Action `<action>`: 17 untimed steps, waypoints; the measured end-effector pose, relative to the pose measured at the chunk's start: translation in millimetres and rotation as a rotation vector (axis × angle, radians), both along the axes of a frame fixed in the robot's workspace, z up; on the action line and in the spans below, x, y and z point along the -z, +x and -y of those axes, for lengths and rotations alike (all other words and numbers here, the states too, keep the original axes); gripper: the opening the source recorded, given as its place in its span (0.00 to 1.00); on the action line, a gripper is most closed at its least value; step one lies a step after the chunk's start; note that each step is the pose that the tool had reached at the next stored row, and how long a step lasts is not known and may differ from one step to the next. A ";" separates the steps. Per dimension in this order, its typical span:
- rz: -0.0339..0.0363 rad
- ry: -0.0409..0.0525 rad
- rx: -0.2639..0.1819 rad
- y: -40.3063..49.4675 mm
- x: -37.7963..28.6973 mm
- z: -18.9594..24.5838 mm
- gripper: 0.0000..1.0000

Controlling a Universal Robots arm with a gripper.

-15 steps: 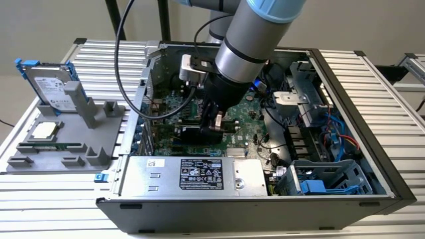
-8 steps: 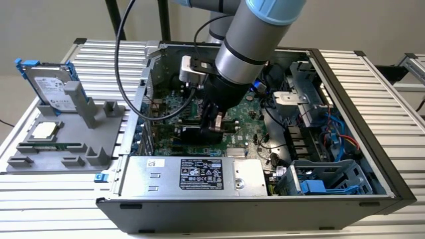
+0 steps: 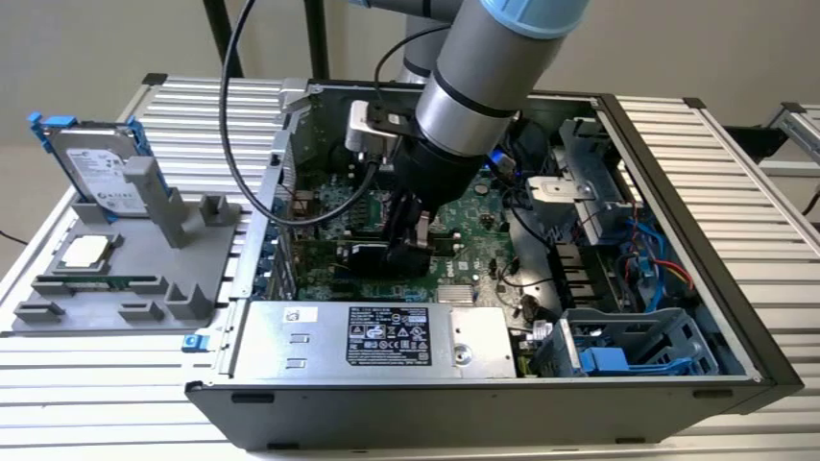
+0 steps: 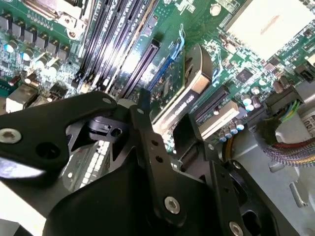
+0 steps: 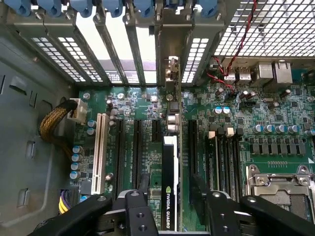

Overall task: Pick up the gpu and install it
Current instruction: 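Insert the gpu into the slot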

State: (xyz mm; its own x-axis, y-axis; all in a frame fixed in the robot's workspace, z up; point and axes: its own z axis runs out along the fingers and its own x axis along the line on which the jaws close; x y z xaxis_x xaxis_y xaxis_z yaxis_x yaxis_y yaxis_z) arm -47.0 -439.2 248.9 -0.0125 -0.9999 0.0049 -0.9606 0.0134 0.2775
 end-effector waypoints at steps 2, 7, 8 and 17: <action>-0.0001 0.0001 0.000 0.0 -8.8 0.0 1.00; 0.0008 0.0001 0.000 0.0 -31.1 0.0 1.00; 0.0034 0.0003 0.000 0.0 -33.0 0.0 1.00; 0.1267 0.0002 0.000 -1.5 -37.8 0.0 1.00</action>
State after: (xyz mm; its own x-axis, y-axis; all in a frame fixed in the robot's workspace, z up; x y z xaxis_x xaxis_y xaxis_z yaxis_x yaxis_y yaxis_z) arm -48.6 -439.2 286.7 -0.0134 -0.9999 0.0030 -0.9880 0.0137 0.1539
